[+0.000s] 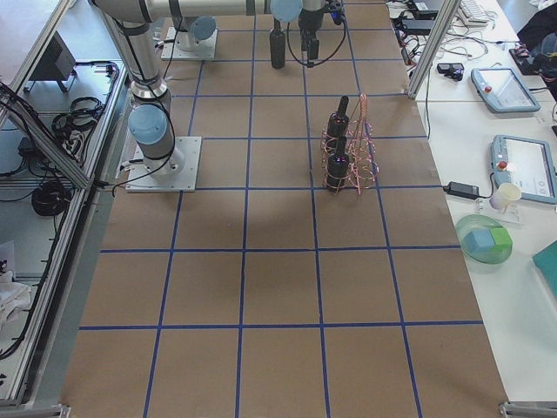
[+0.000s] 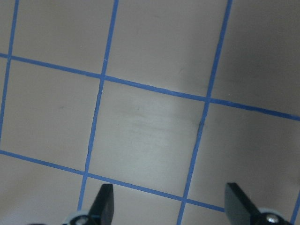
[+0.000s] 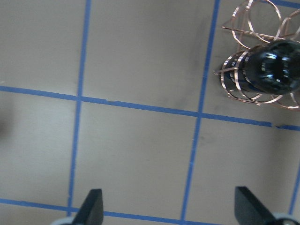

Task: Place wine into wine basket
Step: 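Move the right gripper across to above the standing dark bottle, then lower the right gripper and grasp the dark bottle's neck, then lift the dark bottle with the right gripper and carry it to the basket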

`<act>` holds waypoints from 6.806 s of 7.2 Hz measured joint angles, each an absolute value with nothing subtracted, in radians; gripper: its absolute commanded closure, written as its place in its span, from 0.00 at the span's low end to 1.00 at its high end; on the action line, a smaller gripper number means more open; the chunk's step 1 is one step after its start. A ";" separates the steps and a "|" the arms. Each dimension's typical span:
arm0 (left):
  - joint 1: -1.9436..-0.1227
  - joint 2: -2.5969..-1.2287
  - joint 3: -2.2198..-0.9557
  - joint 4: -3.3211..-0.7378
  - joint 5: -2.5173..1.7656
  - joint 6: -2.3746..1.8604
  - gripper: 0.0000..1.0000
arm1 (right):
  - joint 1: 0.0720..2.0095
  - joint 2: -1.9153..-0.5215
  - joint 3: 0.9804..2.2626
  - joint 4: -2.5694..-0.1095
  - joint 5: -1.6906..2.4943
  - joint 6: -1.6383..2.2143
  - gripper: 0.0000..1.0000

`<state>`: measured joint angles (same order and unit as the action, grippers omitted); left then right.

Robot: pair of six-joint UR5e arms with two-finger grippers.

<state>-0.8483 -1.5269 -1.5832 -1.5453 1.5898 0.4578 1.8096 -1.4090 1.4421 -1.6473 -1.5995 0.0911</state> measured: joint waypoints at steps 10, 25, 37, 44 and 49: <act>-0.815 -1.534 -1.580 -1.503 1.567 0.521 0.00 | 2.300 -1.225 1.266 -1.684 -1.507 0.619 0.00; -0.828 -1.537 -1.581 -1.490 1.563 0.517 0.00 | 2.295 -1.089 1.262 -1.848 -1.516 0.562 0.29; -0.864 -1.524 -1.570 -1.502 1.522 0.511 0.00 | 2.241 -1.113 1.264 -1.805 -1.518 0.451 1.00; -1.340 -1.467 -1.513 -1.655 1.618 0.036 0.00 | 1.833 -1.437 1.338 -1.472 -1.561 -0.058 1.00; -1.684 -1.541 -1.553 -1.484 1.630 -0.258 0.00 | 1.468 -1.582 1.342 -1.350 -1.679 -0.455 1.00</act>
<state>-1.6840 -1.5406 -1.5533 -1.4841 1.6303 -0.2584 1.4679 -1.5818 1.3423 -1.3502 -1.6786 -0.4552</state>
